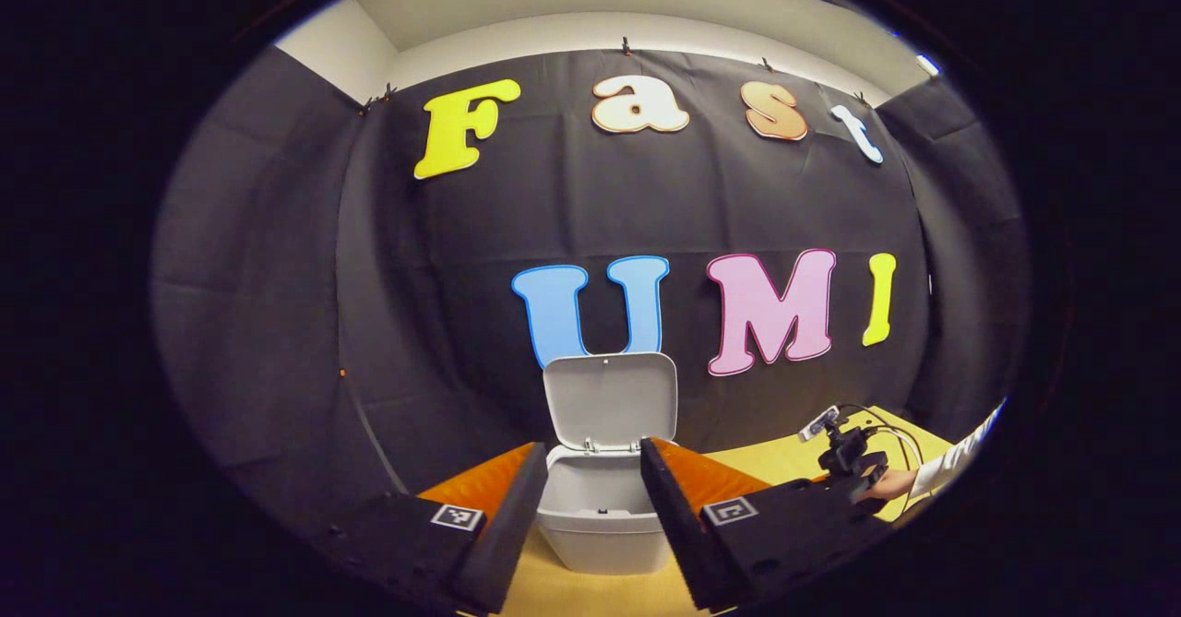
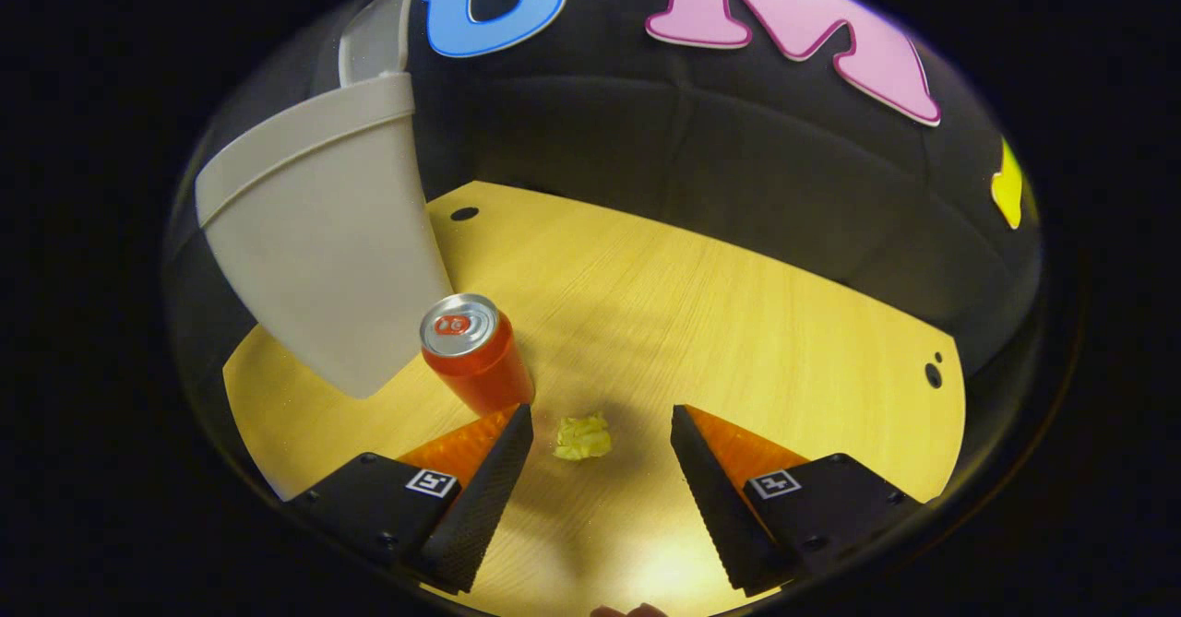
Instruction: Press the lid of the desktop garbage bin to open it, pick up the crumpled paper on the desktop and throw it into the bin, then pick up the pop can on the desktop and drop it into the bin, and finally close the garbage bin lid.
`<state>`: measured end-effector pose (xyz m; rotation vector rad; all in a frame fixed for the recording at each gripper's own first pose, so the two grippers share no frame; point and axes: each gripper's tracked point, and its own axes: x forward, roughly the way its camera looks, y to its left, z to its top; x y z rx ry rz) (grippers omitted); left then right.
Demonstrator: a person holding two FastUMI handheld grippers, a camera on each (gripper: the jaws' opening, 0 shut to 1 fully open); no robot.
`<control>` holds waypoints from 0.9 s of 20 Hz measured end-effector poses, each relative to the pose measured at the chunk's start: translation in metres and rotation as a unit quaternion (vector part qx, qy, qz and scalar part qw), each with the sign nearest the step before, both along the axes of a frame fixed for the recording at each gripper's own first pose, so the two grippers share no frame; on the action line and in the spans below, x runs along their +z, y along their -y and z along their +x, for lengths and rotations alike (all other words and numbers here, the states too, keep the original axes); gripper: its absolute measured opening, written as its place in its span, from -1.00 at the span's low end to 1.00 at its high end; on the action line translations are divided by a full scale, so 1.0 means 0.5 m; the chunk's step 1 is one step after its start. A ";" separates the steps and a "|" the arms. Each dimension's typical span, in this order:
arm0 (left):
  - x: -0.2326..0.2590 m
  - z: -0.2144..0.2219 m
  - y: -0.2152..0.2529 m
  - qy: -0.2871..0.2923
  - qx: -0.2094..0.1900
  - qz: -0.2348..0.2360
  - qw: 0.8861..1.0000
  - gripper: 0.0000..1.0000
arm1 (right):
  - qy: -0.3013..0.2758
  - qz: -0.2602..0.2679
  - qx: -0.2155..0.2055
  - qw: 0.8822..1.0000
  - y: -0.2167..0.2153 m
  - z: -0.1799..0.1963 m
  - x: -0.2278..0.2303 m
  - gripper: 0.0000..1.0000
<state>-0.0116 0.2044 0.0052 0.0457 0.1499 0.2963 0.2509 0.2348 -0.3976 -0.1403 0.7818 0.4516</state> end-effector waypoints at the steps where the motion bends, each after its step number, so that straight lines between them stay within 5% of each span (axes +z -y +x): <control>1: -0.004 -0.015 -0.002 -0.002 0.011 -0.005 1.000 0.75 | -0.013 -0.006 -0.004 1.000 -0.004 0.009 -0.026 0.96; 3: -0.001 -0.046 -0.002 -0.001 0.034 -0.006 0.999 0.90 | -0.042 -0.008 -0.017 0.999 -0.008 0.019 -0.071 0.96; 10: 0.007 -0.116 -0.027 -0.016 0.085 0.015 0.996 0.90 | -0.076 -0.029 -0.015 0.997 -0.014 0.013 -0.131 0.92; 11: 0.004 -0.126 -0.034 -0.018 0.093 0.015 0.995 0.90 | -0.082 -0.028 -0.008 0.996 -0.017 0.008 -0.133 0.84; 13: 0.003 -0.135 -0.038 -0.017 0.104 0.008 0.994 0.90 | -0.069 -0.035 -0.003 0.997 -0.012 0.009 -0.121 -0.20; 18: -0.001 -0.124 -0.048 -0.008 0.104 -0.003 0.995 0.90 | 0.082 -0.014 0.010 0.997 -0.023 0.052 0.068 -0.31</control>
